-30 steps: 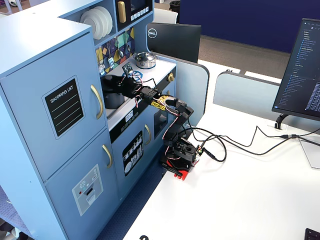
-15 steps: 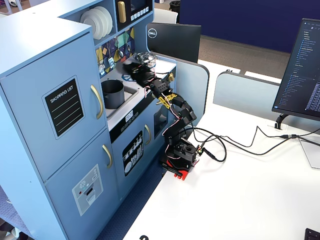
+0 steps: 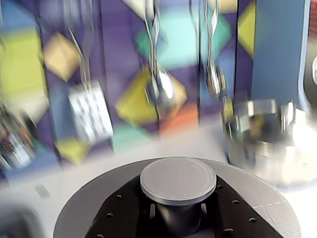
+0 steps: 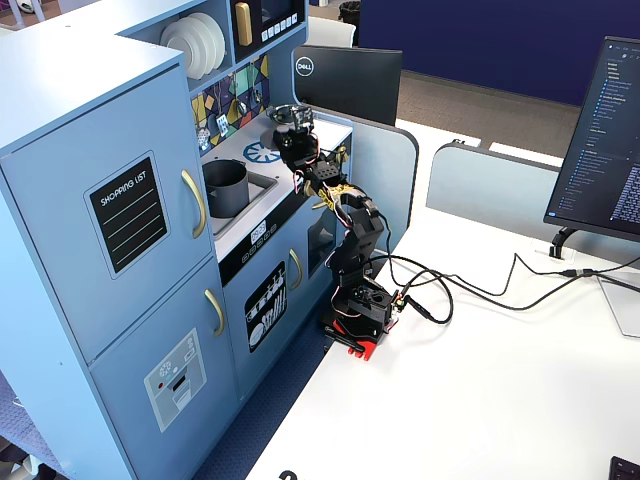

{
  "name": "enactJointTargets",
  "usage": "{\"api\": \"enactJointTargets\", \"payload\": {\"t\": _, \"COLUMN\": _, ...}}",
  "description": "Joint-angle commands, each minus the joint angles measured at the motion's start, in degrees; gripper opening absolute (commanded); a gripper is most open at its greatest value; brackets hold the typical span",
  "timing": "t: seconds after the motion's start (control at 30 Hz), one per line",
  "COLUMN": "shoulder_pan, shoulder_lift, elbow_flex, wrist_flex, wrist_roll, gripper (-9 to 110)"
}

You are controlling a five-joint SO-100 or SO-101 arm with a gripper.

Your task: Take off the lid from the gray recipient and place it on the counter

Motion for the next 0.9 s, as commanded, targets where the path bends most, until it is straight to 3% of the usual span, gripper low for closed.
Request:
{"api": "enactJointTargets", "payload": {"t": 0.0, "shoulder_pan": 1.14, "shoulder_lift": -4.92, "elbow_flex": -0.7, "wrist_flex": -7.56, "wrist_roll": -0.88, "gripper": 0}}
{"api": "enactJointTargets", "payload": {"t": 0.43, "shoulder_pan": 1.32, "shoulder_lift": -14.5, "elbow_flex": -1.76, "wrist_flex": -10.37, "wrist_roll": 1.23, "gripper": 0}}
{"api": "enactJointTargets", "payload": {"t": 0.6, "shoulder_pan": 2.72, "shoulder_lift": -12.13, "elbow_flex": 0.09, "wrist_flex": -10.11, "wrist_roll": 1.58, "gripper": 27}}
{"api": "enactJointTargets", "payload": {"t": 0.7, "shoulder_pan": 3.78, "shoulder_lift": -9.76, "elbow_flex": 0.97, "wrist_flex": -10.63, "wrist_roll": 0.7, "gripper": 33}}
{"api": "enactJointTargets", "payload": {"t": 0.87, "shoulder_pan": 4.04, "shoulder_lift": -2.2, "elbow_flex": 1.14, "wrist_flex": -8.0, "wrist_roll": 2.11, "gripper": 32}}
